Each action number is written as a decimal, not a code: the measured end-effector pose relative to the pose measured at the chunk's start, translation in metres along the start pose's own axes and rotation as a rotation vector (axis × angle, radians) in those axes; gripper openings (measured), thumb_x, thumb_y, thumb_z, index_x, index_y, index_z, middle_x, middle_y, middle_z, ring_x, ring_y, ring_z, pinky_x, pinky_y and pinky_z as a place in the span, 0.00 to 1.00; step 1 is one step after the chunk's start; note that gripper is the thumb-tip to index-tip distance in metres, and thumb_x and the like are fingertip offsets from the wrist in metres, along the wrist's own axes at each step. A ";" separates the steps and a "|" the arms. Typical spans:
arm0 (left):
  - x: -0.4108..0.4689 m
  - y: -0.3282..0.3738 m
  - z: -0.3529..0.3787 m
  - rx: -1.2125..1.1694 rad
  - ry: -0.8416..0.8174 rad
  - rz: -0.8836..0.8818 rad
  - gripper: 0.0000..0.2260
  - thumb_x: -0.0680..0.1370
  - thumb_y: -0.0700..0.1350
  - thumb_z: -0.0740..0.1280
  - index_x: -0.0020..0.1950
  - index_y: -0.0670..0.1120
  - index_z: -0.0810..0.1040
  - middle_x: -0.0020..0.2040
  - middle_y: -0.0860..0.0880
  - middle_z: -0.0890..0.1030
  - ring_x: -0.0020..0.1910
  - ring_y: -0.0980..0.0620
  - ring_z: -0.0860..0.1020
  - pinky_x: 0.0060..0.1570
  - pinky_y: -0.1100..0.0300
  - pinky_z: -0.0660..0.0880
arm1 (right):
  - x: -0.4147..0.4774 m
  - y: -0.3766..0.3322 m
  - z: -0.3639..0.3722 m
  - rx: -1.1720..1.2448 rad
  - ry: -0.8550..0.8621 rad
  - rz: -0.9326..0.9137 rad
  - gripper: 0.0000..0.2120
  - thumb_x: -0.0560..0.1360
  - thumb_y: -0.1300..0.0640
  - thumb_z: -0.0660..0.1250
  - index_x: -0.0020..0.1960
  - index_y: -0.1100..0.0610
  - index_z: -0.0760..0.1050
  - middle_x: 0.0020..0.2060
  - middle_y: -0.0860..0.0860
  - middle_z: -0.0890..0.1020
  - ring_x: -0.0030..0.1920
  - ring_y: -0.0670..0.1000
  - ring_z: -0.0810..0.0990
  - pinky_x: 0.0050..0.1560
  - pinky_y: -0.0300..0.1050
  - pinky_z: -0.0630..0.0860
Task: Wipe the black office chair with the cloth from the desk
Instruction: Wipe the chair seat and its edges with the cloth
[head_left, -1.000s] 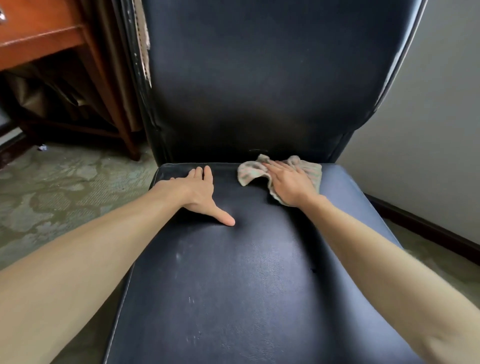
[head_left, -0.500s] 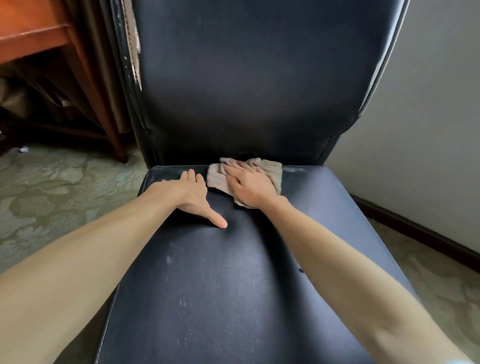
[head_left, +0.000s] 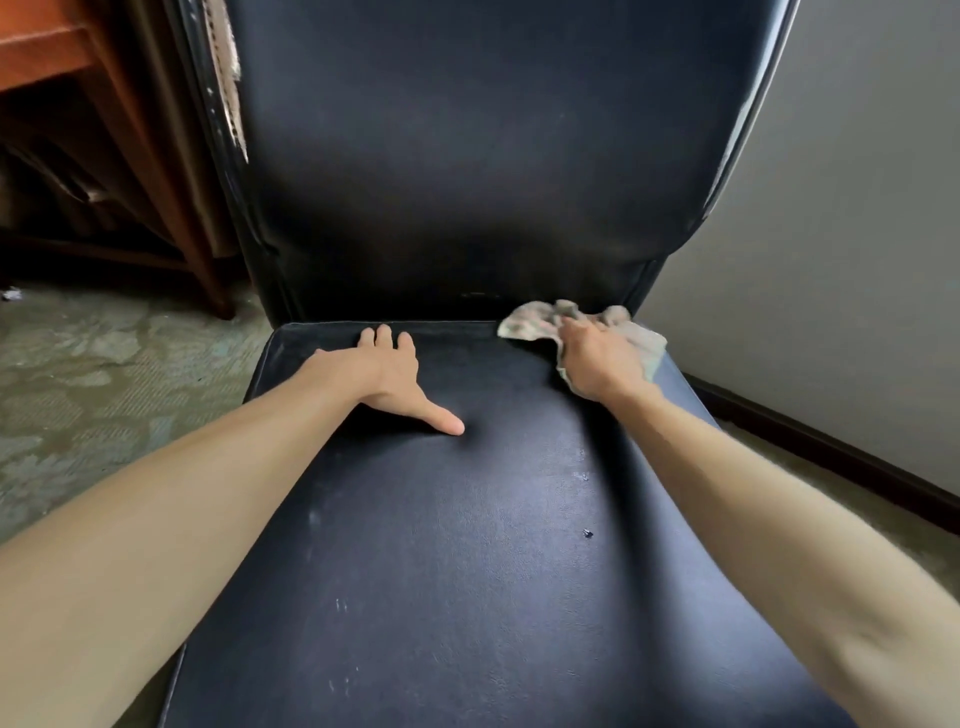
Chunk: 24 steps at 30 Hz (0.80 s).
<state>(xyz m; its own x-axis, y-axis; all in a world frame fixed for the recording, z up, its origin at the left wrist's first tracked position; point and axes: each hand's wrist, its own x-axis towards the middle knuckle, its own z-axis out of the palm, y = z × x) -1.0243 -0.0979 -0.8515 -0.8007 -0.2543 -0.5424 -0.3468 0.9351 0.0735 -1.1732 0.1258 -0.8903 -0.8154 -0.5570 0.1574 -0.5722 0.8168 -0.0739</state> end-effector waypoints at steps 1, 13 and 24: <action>0.000 0.000 0.000 0.005 0.004 -0.001 0.81 0.33 0.84 0.54 0.78 0.44 0.37 0.79 0.42 0.37 0.77 0.40 0.37 0.71 0.33 0.52 | -0.003 0.008 -0.003 0.004 0.049 0.088 0.13 0.74 0.57 0.63 0.57 0.60 0.75 0.59 0.58 0.78 0.59 0.61 0.76 0.54 0.52 0.71; -0.002 -0.001 0.003 0.022 0.014 -0.012 0.79 0.36 0.84 0.54 0.78 0.44 0.37 0.79 0.42 0.38 0.77 0.40 0.38 0.69 0.30 0.53 | 0.001 -0.031 0.009 0.139 0.045 0.253 0.22 0.79 0.47 0.51 0.65 0.51 0.75 0.65 0.57 0.75 0.67 0.62 0.68 0.63 0.55 0.68; -0.007 0.002 0.004 0.094 0.015 -0.070 0.68 0.55 0.81 0.60 0.78 0.40 0.37 0.79 0.38 0.41 0.77 0.37 0.42 0.73 0.38 0.51 | 0.018 -0.099 0.013 0.241 -0.091 0.001 0.15 0.80 0.50 0.54 0.57 0.52 0.78 0.58 0.55 0.80 0.59 0.61 0.76 0.50 0.50 0.68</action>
<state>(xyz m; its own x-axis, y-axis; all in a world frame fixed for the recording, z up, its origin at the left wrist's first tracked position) -1.0176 -0.0938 -0.8507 -0.7836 -0.3231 -0.5306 -0.3558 0.9336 -0.0431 -1.1321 0.0333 -0.8934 -0.8142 -0.5764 0.0690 -0.5669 0.7638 -0.3086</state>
